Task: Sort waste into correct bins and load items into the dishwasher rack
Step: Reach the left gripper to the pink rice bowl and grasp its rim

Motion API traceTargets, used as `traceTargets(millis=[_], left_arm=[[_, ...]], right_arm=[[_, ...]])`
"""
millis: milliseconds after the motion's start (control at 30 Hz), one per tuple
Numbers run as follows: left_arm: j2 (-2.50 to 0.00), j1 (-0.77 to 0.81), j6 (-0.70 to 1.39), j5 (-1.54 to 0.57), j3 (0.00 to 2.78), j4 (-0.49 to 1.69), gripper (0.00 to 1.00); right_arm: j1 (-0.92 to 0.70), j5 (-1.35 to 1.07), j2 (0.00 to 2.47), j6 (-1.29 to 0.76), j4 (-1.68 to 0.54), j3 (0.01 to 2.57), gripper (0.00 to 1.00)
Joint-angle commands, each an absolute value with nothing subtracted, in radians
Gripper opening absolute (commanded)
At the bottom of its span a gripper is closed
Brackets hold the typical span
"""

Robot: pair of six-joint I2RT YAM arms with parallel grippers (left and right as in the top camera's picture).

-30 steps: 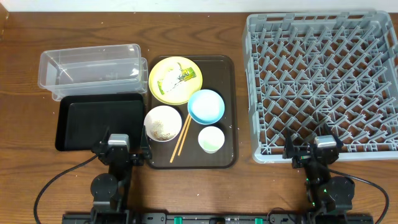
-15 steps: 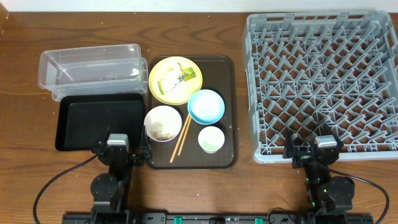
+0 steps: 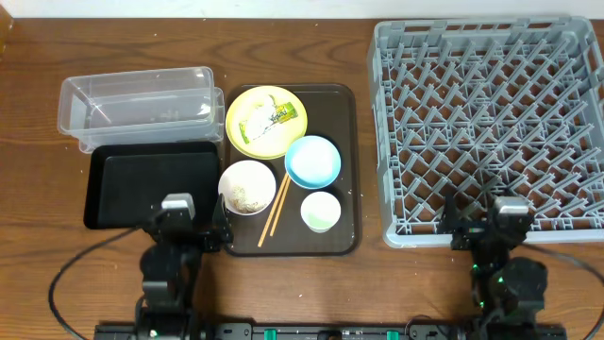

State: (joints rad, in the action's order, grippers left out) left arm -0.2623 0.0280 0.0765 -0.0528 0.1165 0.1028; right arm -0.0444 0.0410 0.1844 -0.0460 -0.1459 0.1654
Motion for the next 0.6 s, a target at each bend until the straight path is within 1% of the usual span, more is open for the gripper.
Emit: traceTargets(millis=[0, 233, 433, 567], left_arm=[[-0.401, 0.024, 0.088, -0.06, 0.261, 0.129, 0.99], [-0.755, 0.024, 0.088, -0.079, 0.564, 0.332, 0.99], [-1.022, 0.024, 0.088, -0.192, 0.847, 0.596, 0.99], [-1.141, 0.024, 0.088, -0.227, 0.979, 0.757, 0.99]], right_arm=[[-0.056, 0.06, 0.301, -0.067, -0.169, 0.281, 0.99], [-0.056, 0.054, 0.629, -0.067, -0.299, 0.542, 0.99], [-0.056, 0.039, 0.894, -0.066, -0.542, 0.804, 0.99], [-0.056, 0.029, 1.007, -0.066, -0.642, 0.92, 0.99]])
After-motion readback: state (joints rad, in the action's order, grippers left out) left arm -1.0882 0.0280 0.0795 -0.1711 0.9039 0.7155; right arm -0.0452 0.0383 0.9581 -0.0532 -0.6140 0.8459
